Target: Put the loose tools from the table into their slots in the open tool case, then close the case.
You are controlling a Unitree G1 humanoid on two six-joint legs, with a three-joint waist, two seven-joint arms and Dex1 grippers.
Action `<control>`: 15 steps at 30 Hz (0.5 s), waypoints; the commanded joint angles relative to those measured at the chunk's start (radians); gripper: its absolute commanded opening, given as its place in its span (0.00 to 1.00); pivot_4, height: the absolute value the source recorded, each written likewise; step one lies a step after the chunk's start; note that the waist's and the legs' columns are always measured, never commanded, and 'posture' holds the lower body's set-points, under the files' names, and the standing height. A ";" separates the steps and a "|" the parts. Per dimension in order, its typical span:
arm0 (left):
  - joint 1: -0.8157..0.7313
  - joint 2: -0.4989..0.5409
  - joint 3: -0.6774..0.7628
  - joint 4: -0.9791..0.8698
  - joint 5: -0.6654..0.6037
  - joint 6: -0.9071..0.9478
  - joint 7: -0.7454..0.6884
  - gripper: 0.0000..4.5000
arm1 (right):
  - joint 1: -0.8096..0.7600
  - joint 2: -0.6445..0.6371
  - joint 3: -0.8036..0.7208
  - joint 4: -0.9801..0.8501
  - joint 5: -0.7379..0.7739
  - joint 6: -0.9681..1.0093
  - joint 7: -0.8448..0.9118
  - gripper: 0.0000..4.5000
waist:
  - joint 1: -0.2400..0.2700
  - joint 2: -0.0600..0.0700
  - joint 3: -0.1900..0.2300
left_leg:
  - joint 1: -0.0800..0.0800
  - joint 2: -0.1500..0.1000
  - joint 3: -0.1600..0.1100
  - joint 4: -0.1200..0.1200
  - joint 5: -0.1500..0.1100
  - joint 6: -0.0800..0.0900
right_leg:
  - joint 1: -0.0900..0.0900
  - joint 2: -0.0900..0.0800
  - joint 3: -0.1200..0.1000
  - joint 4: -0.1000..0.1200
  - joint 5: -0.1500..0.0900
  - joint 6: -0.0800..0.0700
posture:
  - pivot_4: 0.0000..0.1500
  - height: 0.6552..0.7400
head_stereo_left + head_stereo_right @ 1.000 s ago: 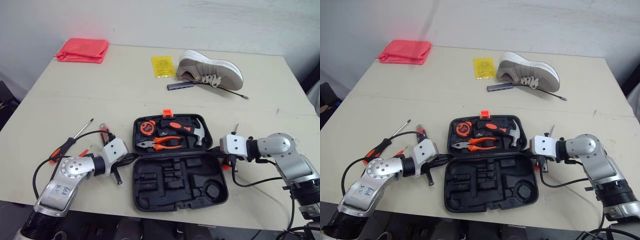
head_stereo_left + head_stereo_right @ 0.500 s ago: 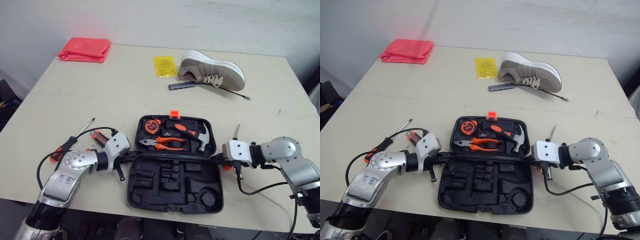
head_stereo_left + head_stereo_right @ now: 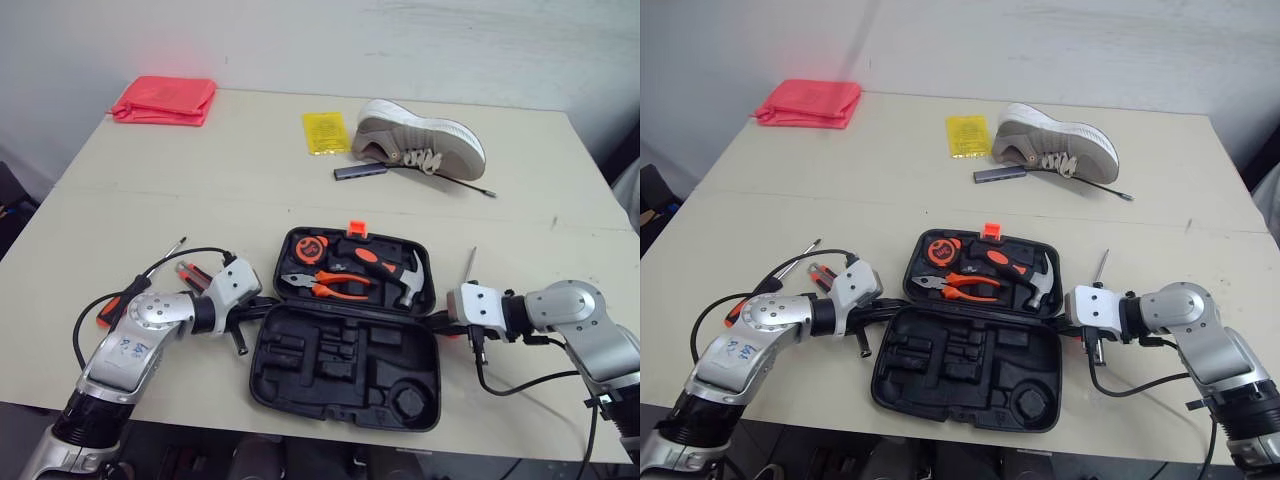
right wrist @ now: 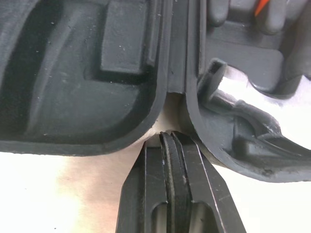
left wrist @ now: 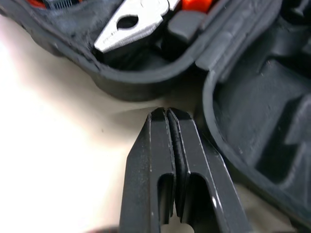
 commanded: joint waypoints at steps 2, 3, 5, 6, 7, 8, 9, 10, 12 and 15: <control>0.011 0.009 0.037 -0.049 -0.010 -0.038 -0.003 0.01 | -0.022 0.019 -0.026 -0.006 0.020 -0.013 -0.011 0.00 | -0.001 0.000 0.000 | 0.000 0.000 0.000 0.000 0.000 0.000 | 0.000 0.000 0.000 0.000 0.000 0.000 | 1.00 1.00; 0.011 0.008 0.052 -0.050 -0.014 -0.046 -0.002 0.01 | -0.025 0.023 -0.031 -0.004 0.028 -0.016 -0.008 0.00 | -0.001 0.000 0.000 | 0.000 0.000 0.000 0.001 0.000 0.000 | 0.000 0.000 0.000 0.001 0.000 0.000 | 1.00 1.00; 0.018 0.008 0.097 -0.067 -0.046 -0.069 -0.016 0.01 | -0.030 0.024 -0.055 -0.004 0.056 -0.029 0.006 0.00 | -0.003 0.000 0.000 | 0.000 0.000 0.000 0.001 0.000 0.000 | 0.000 0.000 0.001 0.001 0.000 0.000 | 1.00 1.00; 0.033 0.017 0.144 -0.093 -0.083 -0.088 -0.041 0.01 | -0.030 0.019 -0.088 -0.012 0.092 -0.019 0.012 0.00 | -0.003 0.000 0.000 | 0.000 0.000 0.000 0.001 0.000 0.000 | -0.001 0.000 0.001 0.002 0.000 0.000 | 1.00 1.00; 0.046 0.024 0.176 -0.111 -0.109 -0.102 -0.059 0.01 | -0.029 0.015 -0.111 -0.020 0.117 -0.010 0.014 0.00 | -0.004 0.000 0.000 | 0.000 0.001 0.001 0.001 0.000 0.000 | -0.001 0.000 0.001 0.002 0.000 0.000 | 1.00 1.00; 0.065 0.034 0.217 -0.131 -0.137 -0.107 -0.077 0.01 | -0.023 0.005 -0.142 -0.031 0.150 0.008 0.017 0.00 | -0.005 0.000 0.000 | 0.000 0.001 0.001 0.001 0.000 0.000 | -0.002 0.000 0.002 0.003 0.000 0.000 | 1.00 1.00; 0.079 0.042 0.242 -0.140 -0.153 -0.109 -0.088 0.01 | -0.017 0.000 -0.159 -0.040 0.169 0.021 0.018 0.00 | -0.005 0.000 0.000 | 0.000 0.001 0.002 0.001 0.000 0.000 | -0.002 0.000 0.002 0.003 0.000 0.000 | 1.00 1.00; 0.114 0.058 0.300 -0.153 -0.177 -0.111 -0.104 0.01 | 0.003 -0.020 -0.198 -0.049 0.193 0.034 0.028 0.00 | -0.004 0.000 0.000 | 0.000 0.001 0.002 0.001 0.000 0.000 | -0.002 0.000 0.002 0.003 0.000 0.000 | 1.00 1.00; 0.225 0.095 0.487 -0.163 -0.232 -0.105 -0.148 0.00 | 0.090 -0.083 -0.325 -0.070 0.265 0.104 0.065 0.07 | -0.002 0.000 0.000 | 0.000 0.002 0.001 0.000 0.000 0.000 | -0.002 -0.001 0.002 0.004 0.000 0.000 | 1.00 1.00; 0.378 0.134 0.722 -0.091 -0.224 -0.143 -0.181 0.13 | 0.227 -0.126 -0.488 -0.069 0.297 0.121 0.076 0.32 | 0.001 0.000 0.000 | 0.000 0.003 0.001 -0.001 -0.002 0.001 | -0.002 -0.001 0.001 0.000 0.000 0.000 | 1.00 1.00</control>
